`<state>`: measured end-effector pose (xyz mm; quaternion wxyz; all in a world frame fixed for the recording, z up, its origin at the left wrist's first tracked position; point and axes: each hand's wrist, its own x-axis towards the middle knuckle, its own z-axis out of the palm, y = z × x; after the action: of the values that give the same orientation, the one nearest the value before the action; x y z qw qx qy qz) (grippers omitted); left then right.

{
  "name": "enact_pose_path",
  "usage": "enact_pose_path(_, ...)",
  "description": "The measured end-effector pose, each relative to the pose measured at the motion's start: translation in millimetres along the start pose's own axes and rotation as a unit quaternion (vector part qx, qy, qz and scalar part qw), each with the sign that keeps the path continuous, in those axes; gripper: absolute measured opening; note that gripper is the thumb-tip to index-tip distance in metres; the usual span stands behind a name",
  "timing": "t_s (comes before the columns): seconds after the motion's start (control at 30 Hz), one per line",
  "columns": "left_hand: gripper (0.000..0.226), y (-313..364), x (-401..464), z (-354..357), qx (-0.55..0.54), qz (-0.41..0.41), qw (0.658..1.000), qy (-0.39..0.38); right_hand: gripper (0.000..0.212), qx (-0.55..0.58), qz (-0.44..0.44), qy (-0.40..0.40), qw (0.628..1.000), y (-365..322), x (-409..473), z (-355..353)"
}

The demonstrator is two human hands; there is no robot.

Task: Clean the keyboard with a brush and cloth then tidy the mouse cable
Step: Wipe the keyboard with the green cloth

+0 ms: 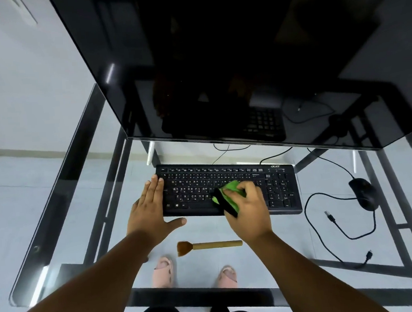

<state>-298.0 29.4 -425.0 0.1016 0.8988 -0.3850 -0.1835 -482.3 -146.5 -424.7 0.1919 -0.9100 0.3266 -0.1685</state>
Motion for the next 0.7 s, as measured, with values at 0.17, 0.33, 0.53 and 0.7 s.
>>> enact_pose_path(0.17, 0.124, -9, -2, 0, -0.014, -0.008, 1.0, -0.008, 0.036, -0.012, -0.012, -0.019, 1.0, -19, 2, 13)
enact_pose_path(0.33, 0.124, -17, -1, -3, -0.003, 0.007, 1.0, -0.018, 0.036, -0.013, -0.037, -0.043, 0.998, -18, 5, 11)
enact_pose_path(0.53, 0.121, -36, -1, -8, 0.033, 0.0, 0.998, -0.05, 0.041, 0.019, 0.018, -0.013, 1.0, -33, 12, 23)
enact_pose_path(0.7, 0.115, -43, -1, -11, 0.035, 0.019, 0.998, -0.058, 0.051, 0.057, -0.106, -0.139, 0.983, -60, 23, 33)
